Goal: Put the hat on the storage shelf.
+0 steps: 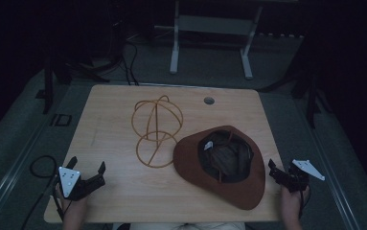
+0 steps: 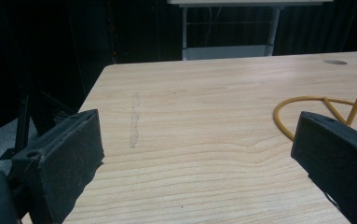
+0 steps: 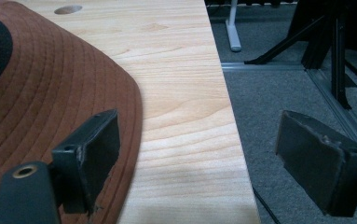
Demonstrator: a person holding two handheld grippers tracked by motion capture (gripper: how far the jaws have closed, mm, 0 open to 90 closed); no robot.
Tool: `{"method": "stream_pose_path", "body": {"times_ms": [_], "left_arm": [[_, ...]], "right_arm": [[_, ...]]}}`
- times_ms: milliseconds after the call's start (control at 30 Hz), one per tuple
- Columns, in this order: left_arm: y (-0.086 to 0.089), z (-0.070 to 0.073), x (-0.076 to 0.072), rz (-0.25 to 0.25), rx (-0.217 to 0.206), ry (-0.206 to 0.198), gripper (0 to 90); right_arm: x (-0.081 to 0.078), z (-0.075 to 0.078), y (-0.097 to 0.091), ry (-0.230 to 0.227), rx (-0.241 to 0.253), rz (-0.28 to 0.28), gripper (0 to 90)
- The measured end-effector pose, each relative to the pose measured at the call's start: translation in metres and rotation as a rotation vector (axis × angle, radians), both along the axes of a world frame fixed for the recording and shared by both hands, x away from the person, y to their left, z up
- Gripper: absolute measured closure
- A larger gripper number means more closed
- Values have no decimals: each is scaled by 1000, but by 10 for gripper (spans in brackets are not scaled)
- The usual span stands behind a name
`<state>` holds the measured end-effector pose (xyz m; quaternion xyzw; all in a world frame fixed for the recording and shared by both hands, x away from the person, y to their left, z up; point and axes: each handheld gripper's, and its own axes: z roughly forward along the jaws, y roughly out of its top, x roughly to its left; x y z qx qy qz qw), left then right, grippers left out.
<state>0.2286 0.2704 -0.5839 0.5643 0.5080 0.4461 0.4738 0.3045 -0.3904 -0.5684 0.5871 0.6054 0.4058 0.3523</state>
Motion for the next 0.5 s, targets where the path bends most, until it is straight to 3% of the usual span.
{"method": "stream_pose_path", "body": {"times_ms": [267,400,467,500], "left_arm": [[-1,0,0,8,4,19,27],[0,1,0,10,-16,30,28],[-2,2,3,13,-34,68,41],[-2,2,3,9,-36,67,69]], "right_arm": [[0,0,0,12,0,-16,157],[2,0,1,26,-3,-7,154],[2,0,1,27,3,-1,154],[2,0,0,24,3,-1,154]]}}
